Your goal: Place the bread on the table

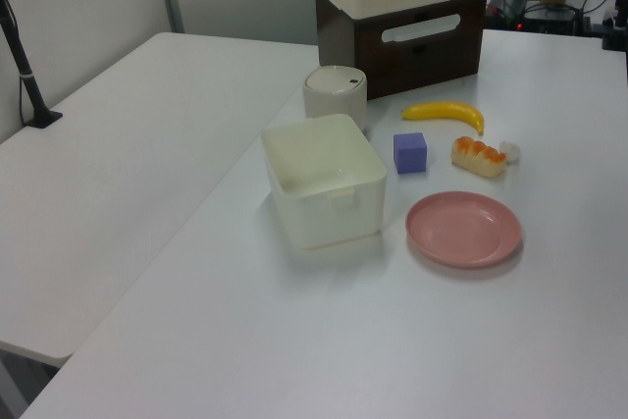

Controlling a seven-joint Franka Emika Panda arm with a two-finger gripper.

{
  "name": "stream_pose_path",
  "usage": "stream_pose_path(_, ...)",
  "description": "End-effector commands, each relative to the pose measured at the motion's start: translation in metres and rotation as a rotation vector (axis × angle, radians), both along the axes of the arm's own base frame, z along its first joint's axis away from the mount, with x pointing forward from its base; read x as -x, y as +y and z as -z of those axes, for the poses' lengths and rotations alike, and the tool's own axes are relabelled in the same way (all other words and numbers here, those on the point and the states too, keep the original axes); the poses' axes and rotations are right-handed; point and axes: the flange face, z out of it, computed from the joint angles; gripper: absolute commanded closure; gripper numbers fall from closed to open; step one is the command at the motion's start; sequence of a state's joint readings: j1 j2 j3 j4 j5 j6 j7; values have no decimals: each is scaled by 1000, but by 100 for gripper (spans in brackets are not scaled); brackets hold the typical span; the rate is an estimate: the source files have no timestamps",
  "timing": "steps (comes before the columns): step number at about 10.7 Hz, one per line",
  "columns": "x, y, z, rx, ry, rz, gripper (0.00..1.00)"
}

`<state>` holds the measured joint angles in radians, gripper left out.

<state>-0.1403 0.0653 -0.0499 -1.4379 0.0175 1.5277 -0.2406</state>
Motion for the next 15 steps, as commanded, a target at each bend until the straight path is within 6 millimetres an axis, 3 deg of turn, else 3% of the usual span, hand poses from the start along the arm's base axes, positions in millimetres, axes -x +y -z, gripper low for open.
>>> stream_pose_path(1, 15, -3, -16, -21, 2, 91, 0)
stream_pose_path(5, 18, -13, -14, -36, 12, 123, 0)
stream_pose_path(7, 20, -25, -13, -125, 0, 158, 0)
stream_pose_path(11, 18, -22, -14, -130, 0, 289, 0)
stream_pose_path(15, 17, -20, -14, -112, 1, 273, 0)
